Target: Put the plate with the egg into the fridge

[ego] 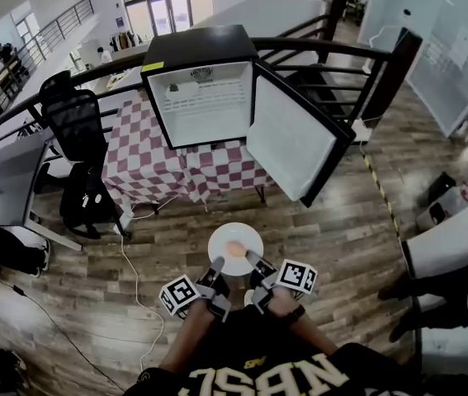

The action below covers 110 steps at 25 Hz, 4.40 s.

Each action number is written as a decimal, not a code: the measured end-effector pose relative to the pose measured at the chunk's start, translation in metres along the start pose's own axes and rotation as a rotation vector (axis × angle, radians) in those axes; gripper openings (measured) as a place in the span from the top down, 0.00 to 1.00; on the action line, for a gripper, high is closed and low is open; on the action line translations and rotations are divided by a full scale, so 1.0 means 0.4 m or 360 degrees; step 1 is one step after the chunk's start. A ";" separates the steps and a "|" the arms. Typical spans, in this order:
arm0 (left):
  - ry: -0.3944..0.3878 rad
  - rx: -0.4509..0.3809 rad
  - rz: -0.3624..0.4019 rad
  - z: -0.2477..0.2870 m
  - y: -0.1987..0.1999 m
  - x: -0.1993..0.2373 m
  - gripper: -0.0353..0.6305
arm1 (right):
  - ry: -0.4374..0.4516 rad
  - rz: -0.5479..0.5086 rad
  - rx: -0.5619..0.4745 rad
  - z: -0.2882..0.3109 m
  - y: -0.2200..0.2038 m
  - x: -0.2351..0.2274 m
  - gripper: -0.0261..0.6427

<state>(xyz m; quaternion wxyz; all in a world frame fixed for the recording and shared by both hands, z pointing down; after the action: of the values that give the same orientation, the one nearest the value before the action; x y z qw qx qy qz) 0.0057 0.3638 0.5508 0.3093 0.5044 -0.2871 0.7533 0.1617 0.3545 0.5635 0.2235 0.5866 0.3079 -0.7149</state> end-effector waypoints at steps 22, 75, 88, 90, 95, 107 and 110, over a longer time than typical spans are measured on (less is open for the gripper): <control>0.0153 -0.0079 -0.0151 0.195 0.123 0.048 0.89 | -0.0013 0.0102 0.0127 0.193 0.155 -0.104 0.90; 0.0233 -0.0024 -0.0029 0.862 0.984 0.174 0.89 | -0.0388 -0.0778 0.0284 1.152 0.660 -0.256 0.83; 0.0398 -0.0104 -0.0223 0.931 1.018 0.250 0.88 | -0.0376 -0.1017 0.0388 1.242 0.697 -0.311 0.82; 0.0428 -0.0106 -0.0248 0.934 1.019 0.253 0.88 | -0.0382 -0.0968 0.0419 1.247 0.698 -0.324 0.82; 0.0471 -0.0117 -0.0256 0.941 1.035 0.255 0.88 | -0.0410 -0.0858 0.0453 1.263 0.703 -0.355 0.81; 0.0492 -0.0154 -0.0353 0.989 1.067 0.276 0.88 | -0.0480 -0.1010 0.0514 1.321 0.743 -0.353 0.79; 0.0494 -0.0170 -0.0379 0.995 1.068 0.278 0.88 | -0.0462 -0.1069 0.0500 1.327 0.748 -0.351 0.79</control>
<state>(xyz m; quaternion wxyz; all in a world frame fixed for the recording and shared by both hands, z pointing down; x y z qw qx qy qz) -0.1184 -0.1880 0.7334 0.4632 0.3956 -0.2139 0.7637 0.0230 -0.2367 0.7122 -0.0739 0.3732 0.3346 -0.8621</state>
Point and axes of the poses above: the fingertips, and each gripper's own axes: z forward along the fingers, x to its left, y out of its top, the point moved 5 cm from there along -z, backward along the fingers, and after that the axes turned 7 degrees about y, right-handed, at the moved point
